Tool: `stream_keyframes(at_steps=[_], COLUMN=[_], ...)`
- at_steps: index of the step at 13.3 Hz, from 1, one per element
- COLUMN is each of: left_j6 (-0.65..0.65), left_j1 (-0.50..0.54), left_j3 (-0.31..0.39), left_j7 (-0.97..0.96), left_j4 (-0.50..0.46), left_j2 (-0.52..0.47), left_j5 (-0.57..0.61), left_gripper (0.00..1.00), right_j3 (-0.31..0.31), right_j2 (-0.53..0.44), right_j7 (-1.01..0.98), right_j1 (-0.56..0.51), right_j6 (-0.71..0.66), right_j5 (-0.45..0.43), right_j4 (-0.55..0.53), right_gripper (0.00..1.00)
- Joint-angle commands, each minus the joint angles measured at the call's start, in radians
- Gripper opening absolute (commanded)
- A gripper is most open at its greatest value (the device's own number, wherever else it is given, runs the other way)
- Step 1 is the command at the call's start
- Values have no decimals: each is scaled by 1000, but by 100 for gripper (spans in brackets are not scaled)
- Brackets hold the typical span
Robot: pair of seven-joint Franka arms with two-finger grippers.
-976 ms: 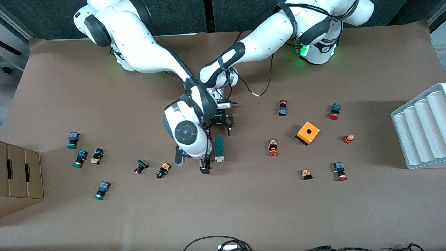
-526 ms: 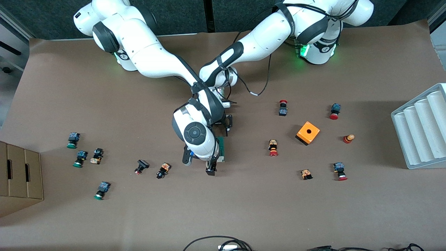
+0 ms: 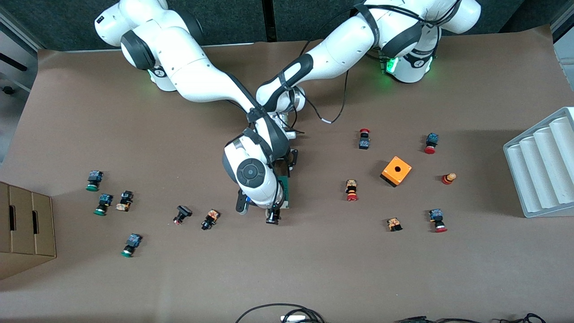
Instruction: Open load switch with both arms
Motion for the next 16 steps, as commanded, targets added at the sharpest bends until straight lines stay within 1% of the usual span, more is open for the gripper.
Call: stream_keyframes(at_steps=[1, 5, 7, 10, 12, 14, 16], left_j6=[-16, -17, -43, -57, -73, -74, -76], left_j1=[-24, -36, -37, -53, -56, -56, -56], left_j3=[11, 13, 13, 13, 17, 17, 17], left_j7=[-17, -20, -20, -56, -67, -67, -67], left_j4=[28, 28, 30, 28, 27, 27, 27], left_j2=[27, 30, 36, 41, 41, 41, 50], left_j5=[15, 13, 13, 11, 13, 13, 14], left_gripper=[55, 55, 56, 56, 56, 56, 56], right_j3=[-13, -12, 0, 3, 2, 3, 3], right_j2=[31, 47, 59, 91, 88, 88, 91], right_j7=[10, 5, 2, 2, 2, 5, 5], right_j1=[6, -14, -38, -52, -54, -57, -52], right_j6=[-1, -23, -41, -124, -152, -153, -149], right_j5=[60, 108, 137, 180, 218, 241, 243], right_j4=[45, 45, 51, 125, 130, 131, 130], right_gripper=[63, 63, 63, 63, 63, 63, 63])
